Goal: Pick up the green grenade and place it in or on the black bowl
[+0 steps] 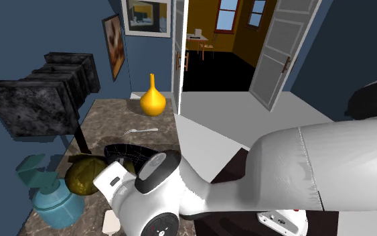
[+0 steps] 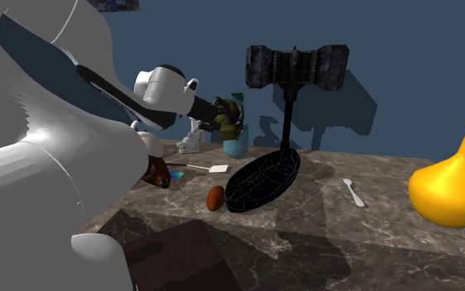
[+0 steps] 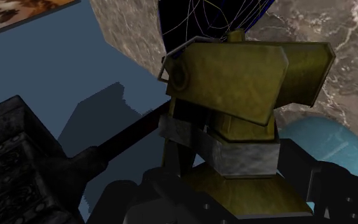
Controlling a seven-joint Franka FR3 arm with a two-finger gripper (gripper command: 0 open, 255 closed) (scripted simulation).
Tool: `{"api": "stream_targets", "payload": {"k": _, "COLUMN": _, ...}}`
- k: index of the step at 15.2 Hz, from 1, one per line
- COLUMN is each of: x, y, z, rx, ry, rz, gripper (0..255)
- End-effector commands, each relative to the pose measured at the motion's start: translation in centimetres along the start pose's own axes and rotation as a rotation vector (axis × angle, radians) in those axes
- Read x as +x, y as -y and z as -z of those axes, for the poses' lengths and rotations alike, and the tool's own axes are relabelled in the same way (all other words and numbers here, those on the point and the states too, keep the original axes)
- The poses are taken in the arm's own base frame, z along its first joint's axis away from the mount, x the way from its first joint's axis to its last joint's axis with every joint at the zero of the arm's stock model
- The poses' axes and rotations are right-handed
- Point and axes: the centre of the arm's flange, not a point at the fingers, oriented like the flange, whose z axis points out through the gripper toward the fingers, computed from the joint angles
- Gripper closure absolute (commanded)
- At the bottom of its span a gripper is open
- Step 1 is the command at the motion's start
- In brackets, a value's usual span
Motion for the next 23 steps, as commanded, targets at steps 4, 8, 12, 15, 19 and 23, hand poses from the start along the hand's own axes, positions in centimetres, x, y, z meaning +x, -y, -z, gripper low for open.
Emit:
{"api": "stream_targets", "payload": {"k": 4, "x": -4.6, "y": -3.3, "z": -1.9, "rx": 0.0, "ry": 0.0, "rz": 0.0, "gripper": 255}}
{"api": "stream_targets", "payload": {"k": 8, "x": -8.7, "y": -6.2, "z": -3.7, "rx": 0.0, "ry": 0.0, "rz": 0.0, "gripper": 255}}
{"api": "stream_targets", "payload": {"k": 12, "x": -12.8, "y": -9.0, "z": -5.4, "rx": 0.0, "ry": 0.0, "rz": 0.0, "gripper": 255}}
{"api": "stream_targets", "payload": {"k": 15, "x": -15.0, "y": -9.9, "z": -6.5, "rx": 0.0, "ry": 0.0, "rz": 0.0, "gripper": 255}}
{"api": "stream_targets", "payload": {"k": 19, "x": -15.8, "y": -8.2, "z": -7.5, "rx": 0.0, "ry": 0.0, "rz": 0.0, "gripper": 255}}
{"api": "stream_targets", "payload": {"k": 23, "x": -16.6, "y": -6.6, "z": -8.5, "rx": 0.0, "ry": 0.0, "rz": 0.0, "gripper": 255}}
